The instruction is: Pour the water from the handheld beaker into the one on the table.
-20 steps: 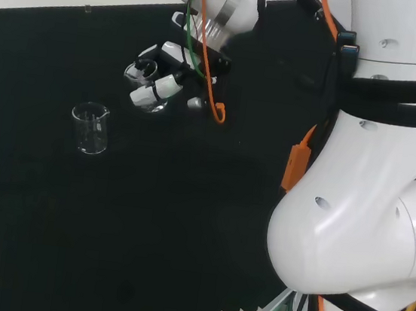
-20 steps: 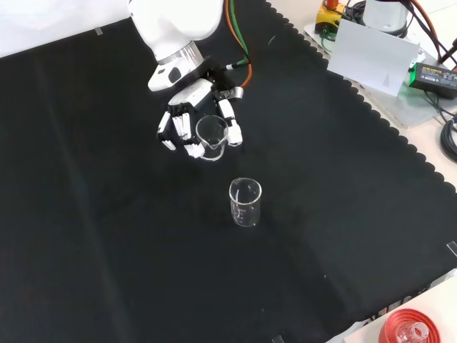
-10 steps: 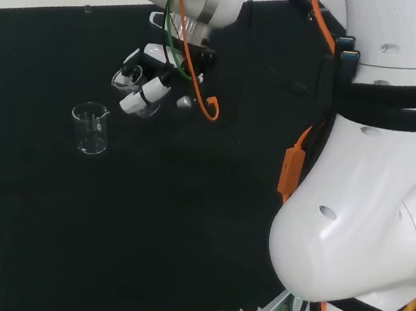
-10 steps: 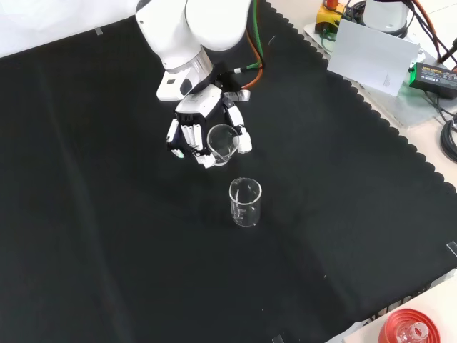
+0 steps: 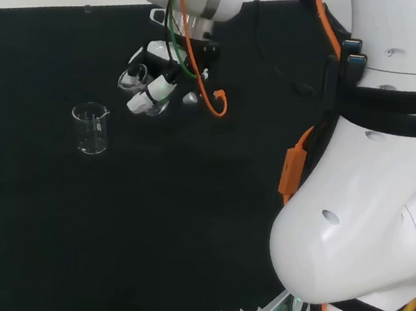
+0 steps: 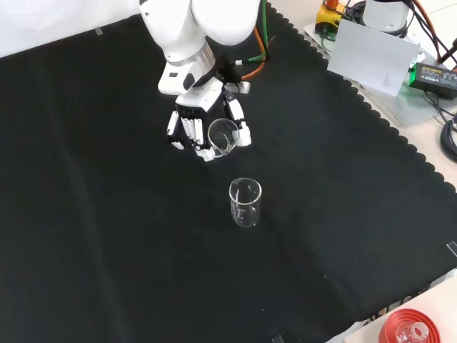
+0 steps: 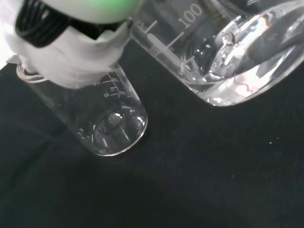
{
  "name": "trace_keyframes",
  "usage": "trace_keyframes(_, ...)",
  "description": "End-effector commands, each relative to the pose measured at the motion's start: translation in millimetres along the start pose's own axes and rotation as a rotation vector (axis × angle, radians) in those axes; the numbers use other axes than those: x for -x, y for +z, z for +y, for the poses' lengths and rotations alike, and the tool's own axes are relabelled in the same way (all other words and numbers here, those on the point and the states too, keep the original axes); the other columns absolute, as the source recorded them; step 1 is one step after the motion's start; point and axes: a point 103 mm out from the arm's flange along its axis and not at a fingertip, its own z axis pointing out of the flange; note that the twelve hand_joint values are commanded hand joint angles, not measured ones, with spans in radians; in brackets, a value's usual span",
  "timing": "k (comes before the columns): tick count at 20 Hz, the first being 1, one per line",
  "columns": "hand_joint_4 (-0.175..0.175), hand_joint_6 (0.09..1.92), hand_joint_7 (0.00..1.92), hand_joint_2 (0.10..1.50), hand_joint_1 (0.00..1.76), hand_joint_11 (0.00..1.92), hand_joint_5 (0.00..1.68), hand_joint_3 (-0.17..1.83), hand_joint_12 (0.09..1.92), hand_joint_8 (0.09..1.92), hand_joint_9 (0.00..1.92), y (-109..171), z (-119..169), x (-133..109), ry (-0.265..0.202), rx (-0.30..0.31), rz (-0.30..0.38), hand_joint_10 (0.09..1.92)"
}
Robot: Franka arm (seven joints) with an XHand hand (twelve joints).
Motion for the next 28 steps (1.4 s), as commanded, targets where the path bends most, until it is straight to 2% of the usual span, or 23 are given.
trace_keyframes(1, 0.175, 0.47, 1.85, 0.74, 1.13, 0.35, 1.34, 0.46, 1.32, 0.09, 1.48, 4, 18, -20, 0.084, -0.071, -0.199, 0.12)
trace_keyframes(2, 0.175, 0.47, 1.85, 0.74, 1.13, 0.35, 1.34, 0.46, 1.32, 0.09, 1.48, 8, 19, -25, 0.081, -0.021, -0.194, 0.12)
trace_keyframes(3, 0.175, 0.47, 1.85, 0.74, 1.13, 0.35, 1.34, 0.46, 1.31, 0.09, 1.48, 9, 19, -28, 0.062, -0.032, -0.163, 0.12)
trace_keyframes(4, 0.175, 0.47, 1.85, 0.74, 1.13, 0.35, 1.34, 0.47, 1.31, 0.09, 1.48, 9, 22, -29, 0.056, -0.075, -0.167, 0.12)
trace_keyframes(6, 0.175, 0.47, 1.85, 0.73, 1.13, 0.35, 1.34, 0.47, 1.31, 0.09, 1.48, 8, 20, -28, 0.025, -0.075, -0.122, 0.12)
trace_keyframes(8, 0.175, 0.47, 1.85, 0.73, 1.13, 0.35, 1.34, 0.47, 1.31, 0.09, 1.48, 6, 17, -26, 0.008, -0.088, -0.118, 0.12)
trace_keyframes(17, 0.175, 0.49, 1.86, 0.71, 1.13, 0.34, 1.34, 0.51, 1.31, 0.09, 1.49, 3, 17, -28, -0.042, -0.149, -0.155, 0.11)
trace_keyframes(20, 0.175, 0.49, 1.86, 0.71, 1.13, 0.34, 1.34, 0.52, 1.32, 0.09, 1.49, 8, 19, -32, -0.047, -0.178, -0.199, 0.11)
trace_keyframes(28, 0.175, 0.49, 1.86, 0.71, 1.13, 0.34, 1.34, 0.52, 1.32, 0.09, 1.49, 5, 24, -39, -0.053, -0.229, -0.219, 0.11)
